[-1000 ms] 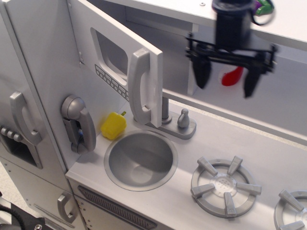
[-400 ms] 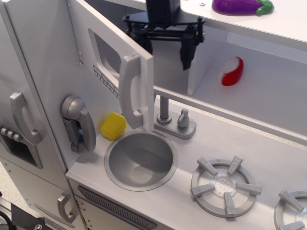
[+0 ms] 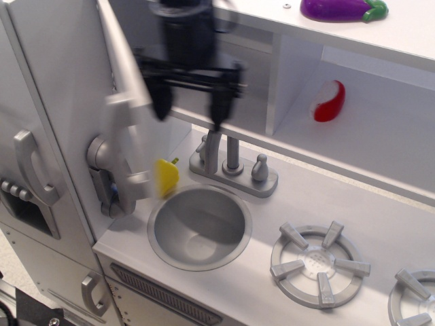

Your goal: Open microwave

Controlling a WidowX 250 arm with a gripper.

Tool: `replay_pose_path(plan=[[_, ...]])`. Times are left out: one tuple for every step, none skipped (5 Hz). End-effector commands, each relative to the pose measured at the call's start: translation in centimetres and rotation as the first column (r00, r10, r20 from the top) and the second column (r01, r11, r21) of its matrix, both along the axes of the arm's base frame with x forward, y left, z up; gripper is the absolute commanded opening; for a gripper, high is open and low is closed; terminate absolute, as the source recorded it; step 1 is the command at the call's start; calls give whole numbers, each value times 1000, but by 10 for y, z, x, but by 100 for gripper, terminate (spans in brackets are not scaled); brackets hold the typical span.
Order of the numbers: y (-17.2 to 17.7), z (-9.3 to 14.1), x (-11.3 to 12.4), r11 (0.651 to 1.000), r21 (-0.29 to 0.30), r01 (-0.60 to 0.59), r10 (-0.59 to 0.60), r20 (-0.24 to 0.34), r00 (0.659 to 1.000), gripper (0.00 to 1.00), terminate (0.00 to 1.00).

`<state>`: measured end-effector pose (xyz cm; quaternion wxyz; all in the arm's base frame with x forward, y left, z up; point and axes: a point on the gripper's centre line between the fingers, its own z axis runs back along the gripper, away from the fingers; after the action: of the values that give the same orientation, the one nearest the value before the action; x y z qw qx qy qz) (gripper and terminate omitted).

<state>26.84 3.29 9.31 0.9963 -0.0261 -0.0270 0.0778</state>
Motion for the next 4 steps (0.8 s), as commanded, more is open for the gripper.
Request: replay_pose_path(plan=[[50, 27, -19, 999, 28, 36, -38, 58, 998, 100, 0], [62, 31, -25, 998, 26, 49, -51, 65, 997, 100, 0], [52, 43, -25, 999, -19, 49, -47, 72, 996, 100, 0], [44, 61, -19, 999, -12, 40, -39, 66, 997, 100, 0]])
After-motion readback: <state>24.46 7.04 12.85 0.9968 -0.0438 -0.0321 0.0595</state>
